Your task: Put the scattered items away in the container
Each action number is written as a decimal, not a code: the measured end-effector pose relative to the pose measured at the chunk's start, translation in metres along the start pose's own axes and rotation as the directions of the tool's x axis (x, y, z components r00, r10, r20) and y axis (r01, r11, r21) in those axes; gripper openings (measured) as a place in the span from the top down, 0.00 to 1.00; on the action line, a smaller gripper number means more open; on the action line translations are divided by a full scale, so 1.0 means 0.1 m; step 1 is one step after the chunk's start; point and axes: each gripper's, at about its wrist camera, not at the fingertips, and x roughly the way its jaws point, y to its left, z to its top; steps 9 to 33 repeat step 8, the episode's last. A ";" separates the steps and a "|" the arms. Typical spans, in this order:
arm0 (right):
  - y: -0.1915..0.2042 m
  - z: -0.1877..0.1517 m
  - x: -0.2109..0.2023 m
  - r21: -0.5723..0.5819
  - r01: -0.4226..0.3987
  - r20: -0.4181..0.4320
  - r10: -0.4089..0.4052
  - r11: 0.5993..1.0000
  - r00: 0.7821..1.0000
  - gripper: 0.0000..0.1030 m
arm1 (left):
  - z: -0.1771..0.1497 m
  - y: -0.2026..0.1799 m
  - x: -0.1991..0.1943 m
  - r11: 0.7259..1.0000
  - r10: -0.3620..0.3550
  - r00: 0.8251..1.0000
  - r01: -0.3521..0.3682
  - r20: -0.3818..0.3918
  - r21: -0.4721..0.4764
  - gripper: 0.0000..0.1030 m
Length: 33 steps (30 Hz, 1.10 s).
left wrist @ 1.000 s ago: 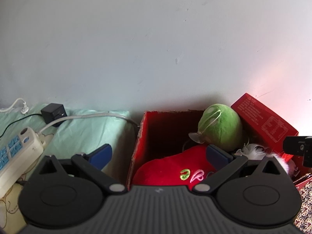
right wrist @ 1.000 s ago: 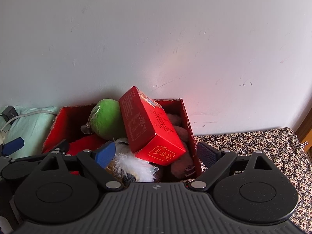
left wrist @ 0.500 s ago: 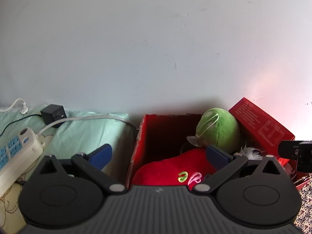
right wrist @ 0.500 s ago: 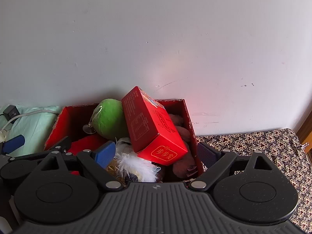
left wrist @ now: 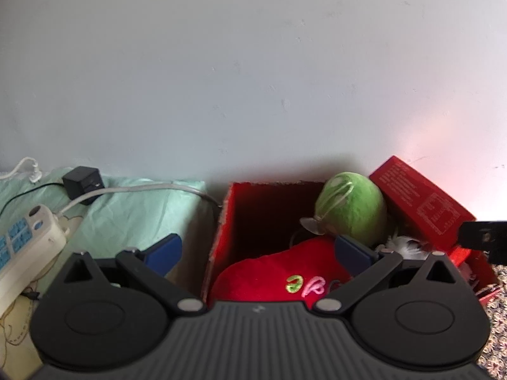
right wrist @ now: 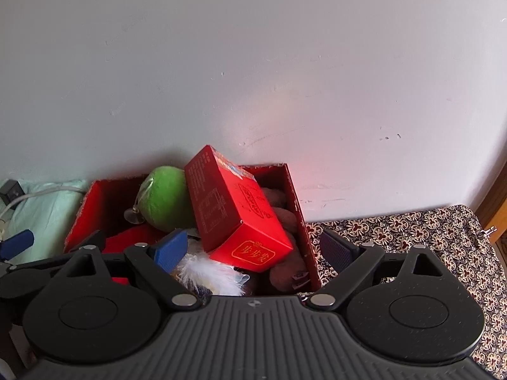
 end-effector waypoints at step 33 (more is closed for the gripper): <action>0.03 -0.01 -0.03 -0.020 0.006 0.016 -0.006 1.000 1.000 0.10 | -0.02 -0.09 -0.04 0.999 0.024 0.999 -0.025 0.034 0.045 0.01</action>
